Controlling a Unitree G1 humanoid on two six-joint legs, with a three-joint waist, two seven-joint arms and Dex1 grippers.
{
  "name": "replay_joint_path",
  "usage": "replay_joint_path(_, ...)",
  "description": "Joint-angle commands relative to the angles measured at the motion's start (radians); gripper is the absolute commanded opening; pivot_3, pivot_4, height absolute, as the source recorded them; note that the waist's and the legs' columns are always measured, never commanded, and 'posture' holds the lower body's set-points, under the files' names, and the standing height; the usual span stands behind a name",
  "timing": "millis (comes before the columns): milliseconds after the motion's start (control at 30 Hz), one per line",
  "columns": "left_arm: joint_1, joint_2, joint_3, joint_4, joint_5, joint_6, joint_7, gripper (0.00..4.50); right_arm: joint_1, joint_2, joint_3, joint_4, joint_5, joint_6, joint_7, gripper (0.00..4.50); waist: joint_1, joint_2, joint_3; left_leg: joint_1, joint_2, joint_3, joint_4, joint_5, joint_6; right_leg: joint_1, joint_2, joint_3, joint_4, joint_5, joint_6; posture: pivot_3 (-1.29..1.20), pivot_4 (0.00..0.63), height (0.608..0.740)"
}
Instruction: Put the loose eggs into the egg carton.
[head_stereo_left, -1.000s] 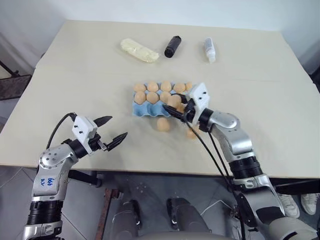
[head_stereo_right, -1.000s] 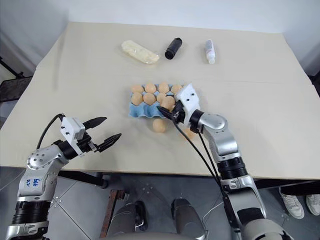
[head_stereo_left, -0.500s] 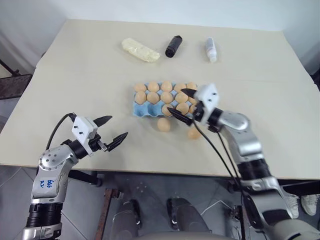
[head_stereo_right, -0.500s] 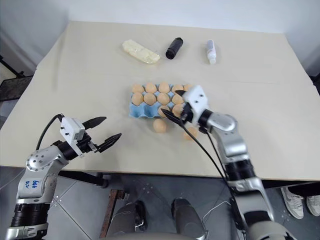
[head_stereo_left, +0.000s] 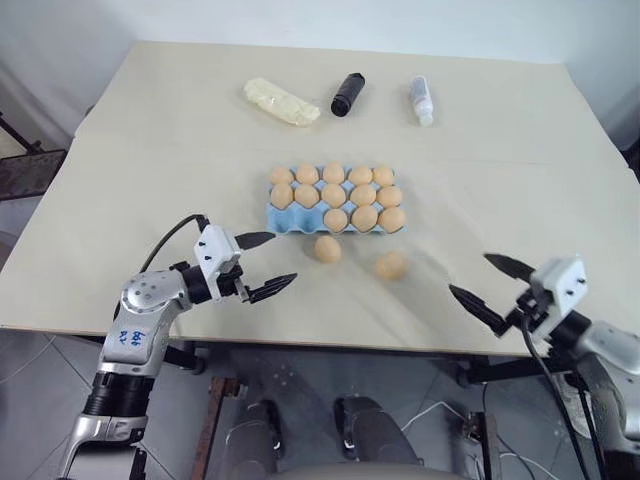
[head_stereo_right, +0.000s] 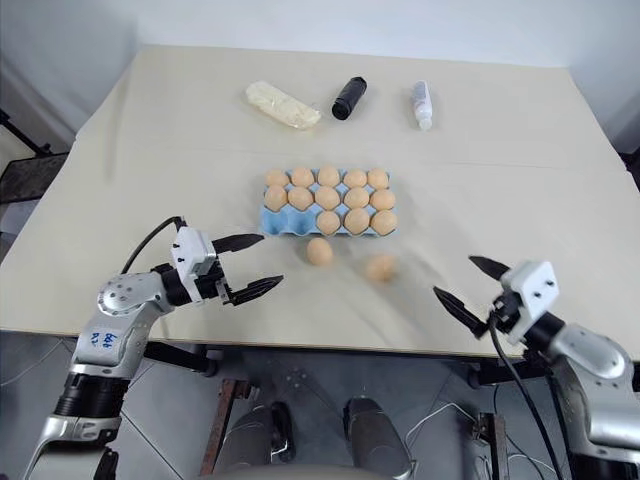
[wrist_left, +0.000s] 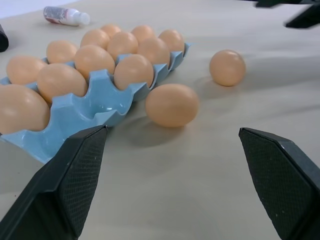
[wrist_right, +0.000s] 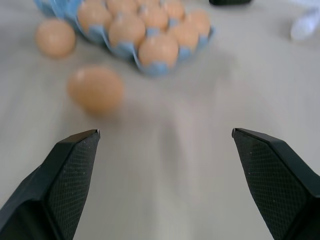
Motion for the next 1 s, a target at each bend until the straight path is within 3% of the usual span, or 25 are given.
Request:
replay_joint_path(33, -0.040, -0.008, -0.014, 0.029, 0.016, -0.053, -0.023, 4.50, -0.003, -0.016, -0.038, 0.031, -0.001, -0.092, 0.024, 4.44, -0.001, 0.000, 0.000, 0.000, 0.000, 0.000, 0.000, 0.000, 0.000, 0.000, 0.000, 0.000, 0.000, 0.000, 0.000, 0.00, 0.150, 0.740)
replay_joint_path(333, -0.025, -0.001, 0.008, 0.003, -0.014, -0.034, -0.034, 4.50, -0.223, -0.011, 0.215, 0.052, -0.020, 0.000, 0.092, 4.44, 0.000, 0.000, 0.000, 0.000, 0.001, -0.001, 0.001, 0.001, 0.000, -0.001, 0.000, 0.000, 0.002, 0.001, 0.000, 0.00, 0.150, 0.740)
replay_joint_path(667, 0.092, 0.036, 0.089, -0.107, -0.017, -0.007, 0.029, 4.50, -0.493, 0.072, 0.409, 0.361, -0.143, -0.086, 0.126, 4.44, 0.001, 0.000, 0.000, -0.001, 0.000, 0.000, 0.001, 0.001, 0.001, -0.001, -0.001, 0.000, 0.001, 0.001, 0.000, 0.00, 0.150, 0.740)
replay_joint_path(767, 0.120, 0.039, 0.108, -0.135, -0.019, 0.004, 0.047, 4.50, -0.523, 0.089, 0.417, 0.416, -0.147, -0.118, 0.143, 3.89, 0.002, 0.000, 0.000, -0.001, 0.000, 0.000, 0.001, 0.001, 0.001, -0.001, -0.001, -0.001, 0.001, 0.001, 0.001, 0.00, 0.150, 0.740)
replay_joint_path(900, 0.154, 0.045, 0.144, -0.155, -0.020, 0.011, 0.070, 4.50, -0.543, 0.111, 0.424, 0.403, -0.131, -0.125, 0.157, 2.48, 0.000, 0.000, 0.000, -0.001, 0.000, 0.000, 0.001, 0.001, 0.001, -0.001, -0.001, -0.001, 0.001, 0.001, 0.001, 0.00, 0.150, 0.740)
replay_joint_path(1000, 0.177, 0.050, 0.174, -0.163, -0.026, 0.017, 0.086, 4.50, -0.554, 0.127, 0.433, 0.342, -0.123, -0.102, 0.154, 2.29, -0.004, 0.000, 0.000, -0.001, 0.000, 0.000, 0.001, 0.001, 0.001, -0.001, -0.001, 0.000, 0.002, 0.001, 0.001, 0.00, 0.150, 0.740)
